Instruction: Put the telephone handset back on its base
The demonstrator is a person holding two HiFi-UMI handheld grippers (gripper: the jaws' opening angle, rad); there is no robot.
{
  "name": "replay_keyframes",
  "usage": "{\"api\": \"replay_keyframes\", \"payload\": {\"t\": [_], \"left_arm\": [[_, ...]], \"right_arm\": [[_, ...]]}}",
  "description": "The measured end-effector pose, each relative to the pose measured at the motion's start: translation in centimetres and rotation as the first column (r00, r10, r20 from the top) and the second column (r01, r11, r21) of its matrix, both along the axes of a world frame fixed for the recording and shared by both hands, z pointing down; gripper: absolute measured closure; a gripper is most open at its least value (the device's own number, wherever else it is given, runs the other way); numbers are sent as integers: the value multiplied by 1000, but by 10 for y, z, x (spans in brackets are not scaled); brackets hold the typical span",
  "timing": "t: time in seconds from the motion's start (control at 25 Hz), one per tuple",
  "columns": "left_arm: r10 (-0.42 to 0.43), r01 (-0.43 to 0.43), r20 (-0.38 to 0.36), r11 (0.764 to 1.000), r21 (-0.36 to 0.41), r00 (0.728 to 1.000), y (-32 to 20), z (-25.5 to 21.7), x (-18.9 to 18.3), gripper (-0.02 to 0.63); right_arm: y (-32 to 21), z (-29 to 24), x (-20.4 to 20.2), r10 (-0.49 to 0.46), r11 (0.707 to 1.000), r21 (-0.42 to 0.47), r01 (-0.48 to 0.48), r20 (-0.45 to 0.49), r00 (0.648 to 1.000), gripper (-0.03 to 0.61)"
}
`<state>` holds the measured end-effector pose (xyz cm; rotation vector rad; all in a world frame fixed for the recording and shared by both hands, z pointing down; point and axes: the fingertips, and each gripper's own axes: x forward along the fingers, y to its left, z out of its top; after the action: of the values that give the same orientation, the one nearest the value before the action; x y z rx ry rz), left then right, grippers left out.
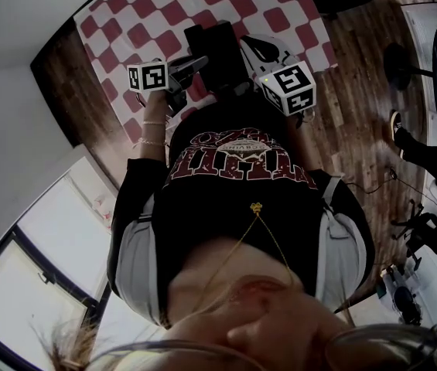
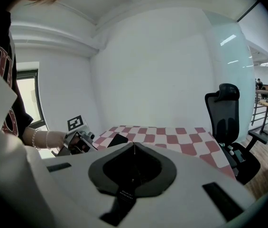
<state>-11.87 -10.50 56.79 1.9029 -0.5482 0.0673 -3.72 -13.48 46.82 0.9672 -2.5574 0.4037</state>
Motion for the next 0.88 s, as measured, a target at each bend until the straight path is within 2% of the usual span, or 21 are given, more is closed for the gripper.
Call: {"api": "replay_keyframes", "payload": {"t": [0.88], "left_arm": [[-18,19,17,997,-78,1000,6,32,3,532]], "right_arm": [[2,10,-2,-10,1000,-25,10,-14,1000,558]]}}
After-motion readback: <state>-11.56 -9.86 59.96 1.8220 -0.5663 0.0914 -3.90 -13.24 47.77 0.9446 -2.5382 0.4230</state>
